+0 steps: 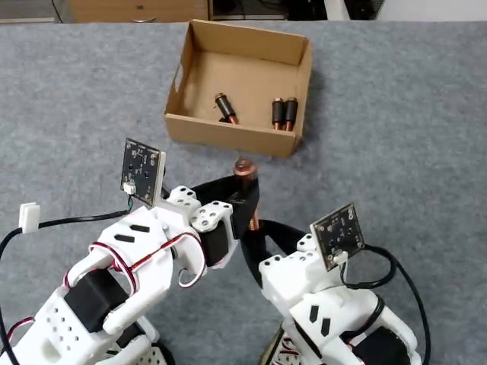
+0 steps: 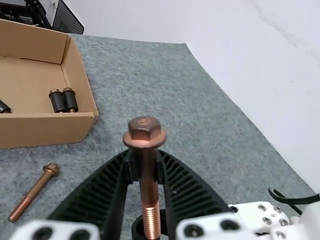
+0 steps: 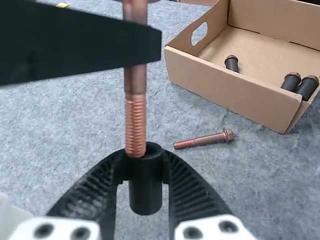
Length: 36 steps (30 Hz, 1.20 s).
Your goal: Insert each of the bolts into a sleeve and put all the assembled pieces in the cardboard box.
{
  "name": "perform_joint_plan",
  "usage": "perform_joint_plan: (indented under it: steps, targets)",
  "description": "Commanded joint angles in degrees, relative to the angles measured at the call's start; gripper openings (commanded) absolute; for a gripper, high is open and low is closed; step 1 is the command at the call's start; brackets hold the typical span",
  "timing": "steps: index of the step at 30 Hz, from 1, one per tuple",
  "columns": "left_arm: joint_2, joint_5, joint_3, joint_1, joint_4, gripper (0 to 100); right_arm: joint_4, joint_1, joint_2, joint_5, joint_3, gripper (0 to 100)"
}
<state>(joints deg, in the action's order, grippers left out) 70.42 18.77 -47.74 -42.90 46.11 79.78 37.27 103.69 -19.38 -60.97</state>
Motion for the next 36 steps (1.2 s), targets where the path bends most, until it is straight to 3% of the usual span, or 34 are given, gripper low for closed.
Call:
perform_joint_plan:
  steps: [1, 22, 36]
  targets:
    - [0.13, -0.09, 0.0, -0.35, -0.18, 2, 0.79, 0.75, 4.7, 0.53, 1.89, 0.2]
    - [0.22, -0.88, -1.05, 1.93, -0.79, 2, -0.88, 0.84, 4.62, 0.18, 2.86, 0.2]
    - [0.22, 1.76, 3.34, 1.23, 11.52, 2, -1.32, 0.31, 4.53, 0.18, 2.86, 0.2]
